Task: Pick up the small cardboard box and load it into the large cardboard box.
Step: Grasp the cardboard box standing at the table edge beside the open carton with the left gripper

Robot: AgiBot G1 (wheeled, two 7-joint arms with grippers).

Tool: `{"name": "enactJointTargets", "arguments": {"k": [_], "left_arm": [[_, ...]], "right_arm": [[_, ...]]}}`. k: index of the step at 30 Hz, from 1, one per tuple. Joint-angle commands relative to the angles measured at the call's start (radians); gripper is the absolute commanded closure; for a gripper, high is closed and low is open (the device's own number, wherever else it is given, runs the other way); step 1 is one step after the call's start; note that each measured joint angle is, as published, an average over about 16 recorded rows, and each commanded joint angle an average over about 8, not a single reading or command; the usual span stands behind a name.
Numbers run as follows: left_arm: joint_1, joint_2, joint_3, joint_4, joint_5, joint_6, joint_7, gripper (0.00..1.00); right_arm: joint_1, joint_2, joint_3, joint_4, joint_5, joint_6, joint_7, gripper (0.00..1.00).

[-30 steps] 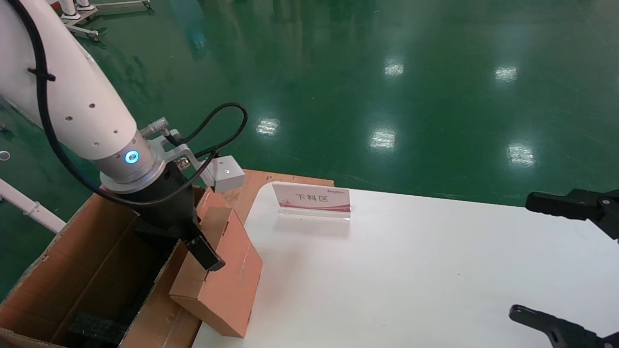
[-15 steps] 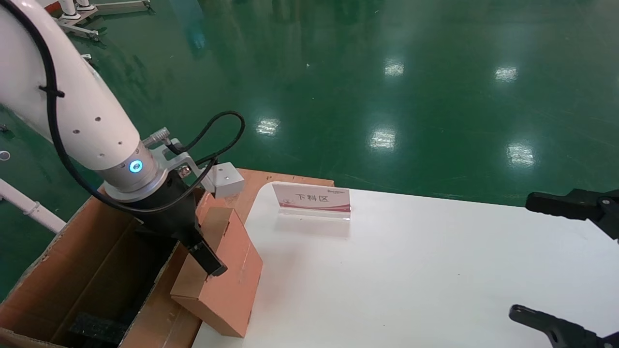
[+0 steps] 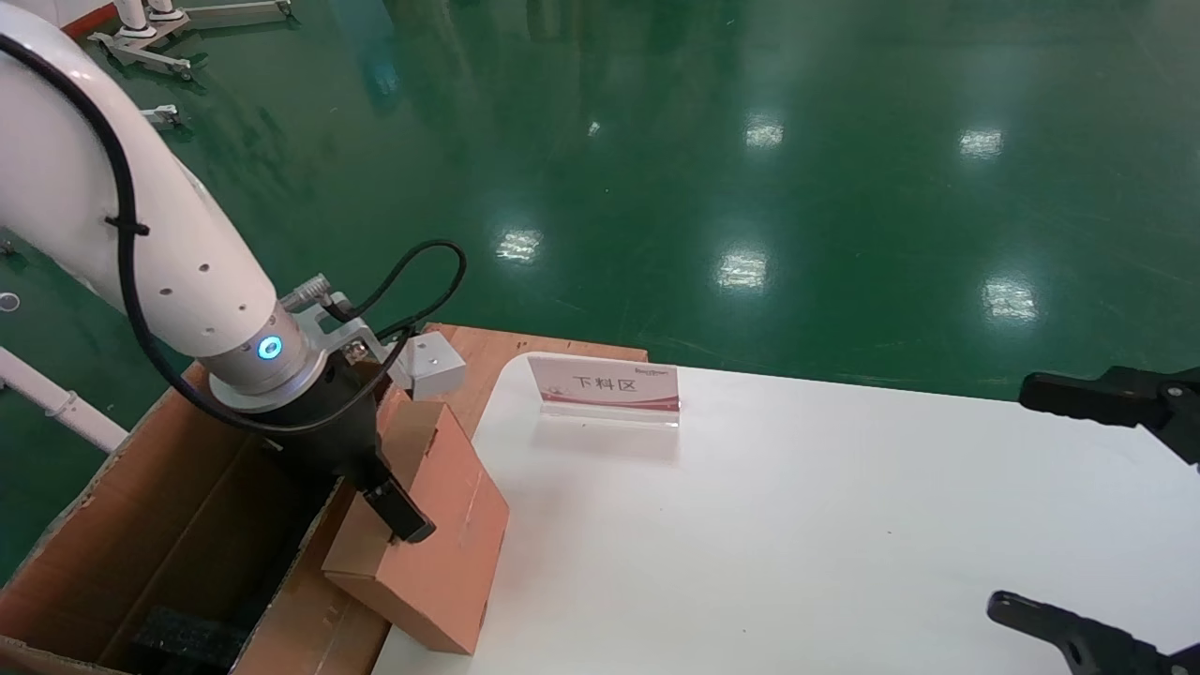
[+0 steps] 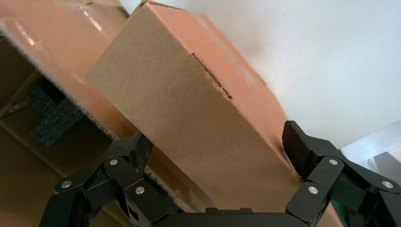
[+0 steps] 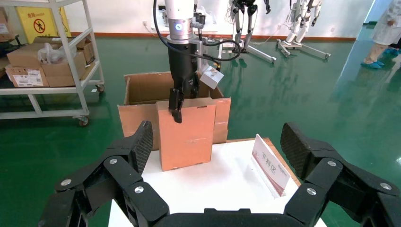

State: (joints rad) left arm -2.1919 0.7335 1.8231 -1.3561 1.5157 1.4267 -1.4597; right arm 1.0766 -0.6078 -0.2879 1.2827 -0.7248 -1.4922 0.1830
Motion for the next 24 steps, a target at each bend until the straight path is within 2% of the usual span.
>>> {"name": "enactJointTargets", "arguments": {"k": [1,3,9,11,24], "left_arm": [[0.005,-0.003,0.001,0.000,0.001,-0.008,0.002,0.00],[0.007,-0.004,0.001,0.000,0.000,-0.011,0.004,0.04],[0.008,-0.004,0.000,0.000,-0.001,-0.012,0.004,0.79],[0.007,-0.004,0.000,0.000,-0.001,-0.010,0.003,1.00],[0.004,-0.001,0.000,0.000,0.001,-0.004,0.001,1.00]], "right_arm": [[0.000,0.000,0.000,0.000,0.000,0.000,0.000,0.00],[0.000,0.000,0.000,0.000,0.000,0.000,0.000,0.21],[0.000,0.000,0.000,0.000,0.000,0.000,0.000,0.96],[0.000,0.000,0.000,0.000,0.000,0.000,0.000,1.00],[0.000,0.000,0.000,0.000,0.000,0.000,0.000,1.00]]}}
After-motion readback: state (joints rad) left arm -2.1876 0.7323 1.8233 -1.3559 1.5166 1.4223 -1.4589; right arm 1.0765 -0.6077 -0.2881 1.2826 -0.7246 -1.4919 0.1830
